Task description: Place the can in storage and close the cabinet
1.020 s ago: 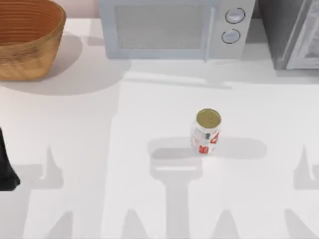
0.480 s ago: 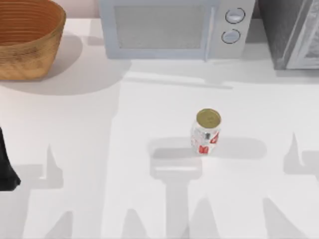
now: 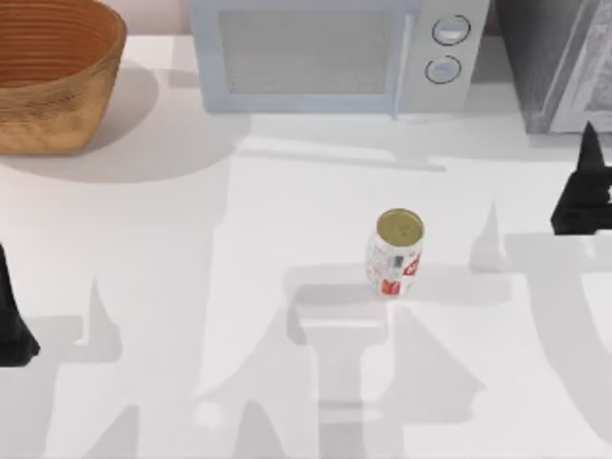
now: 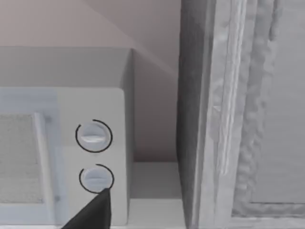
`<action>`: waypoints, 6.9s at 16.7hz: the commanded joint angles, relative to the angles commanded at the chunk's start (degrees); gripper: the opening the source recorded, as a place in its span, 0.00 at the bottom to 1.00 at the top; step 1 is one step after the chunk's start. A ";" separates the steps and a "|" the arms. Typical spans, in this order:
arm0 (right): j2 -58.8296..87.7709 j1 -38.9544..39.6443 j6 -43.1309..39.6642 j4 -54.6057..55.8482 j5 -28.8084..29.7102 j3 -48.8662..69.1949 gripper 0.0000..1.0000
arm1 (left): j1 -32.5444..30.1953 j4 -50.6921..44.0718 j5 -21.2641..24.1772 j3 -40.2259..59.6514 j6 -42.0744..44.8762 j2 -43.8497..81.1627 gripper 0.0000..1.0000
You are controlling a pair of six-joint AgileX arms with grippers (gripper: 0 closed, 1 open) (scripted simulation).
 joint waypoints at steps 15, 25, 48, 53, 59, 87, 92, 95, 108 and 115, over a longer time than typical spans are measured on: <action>74.95 30.85 0.34 55.87 32.02 18.81 1.00 | 0.00 0.00 0.00 0.00 0.00 0.00 1.00; 83.71 32.28 3.86 56.04 32.20 23.28 1.00 | 0.00 0.00 0.00 0.00 0.00 0.00 1.00; 80.94 24.03 0.30 52.58 25.31 28.21 0.62 | 0.00 0.00 0.00 0.00 0.00 0.00 1.00; 80.94 24.03 0.30 52.58 25.31 28.21 0.25 | 0.00 0.00 0.00 0.00 0.00 0.00 1.00; 80.94 24.03 0.30 52.58 25.31 28.21 0.00 | 0.00 0.00 0.00 0.00 0.00 0.00 1.00; 44.09 24.29 0.88 17.49 24.93 26.00 0.00 | 0.00 0.00 0.00 0.00 0.00 0.00 1.00; 40.74 22.18 0.97 14.62 23.22 24.55 0.00 | 0.00 0.00 0.00 0.00 0.00 0.00 1.00; 32.21 17.35 0.87 8.21 19.18 20.63 0.00 | 0.00 0.00 0.00 0.00 0.00 0.00 1.00; -29.13 -14.97 0.30 -31.76 -13.22 -6.50 0.00 | 0.00 0.00 0.00 0.00 0.00 0.00 1.00; -56.34 -23.67 -0.15 -43.71 -24.47 -14.19 0.00 | 0.00 0.00 0.00 0.00 0.00 0.00 1.00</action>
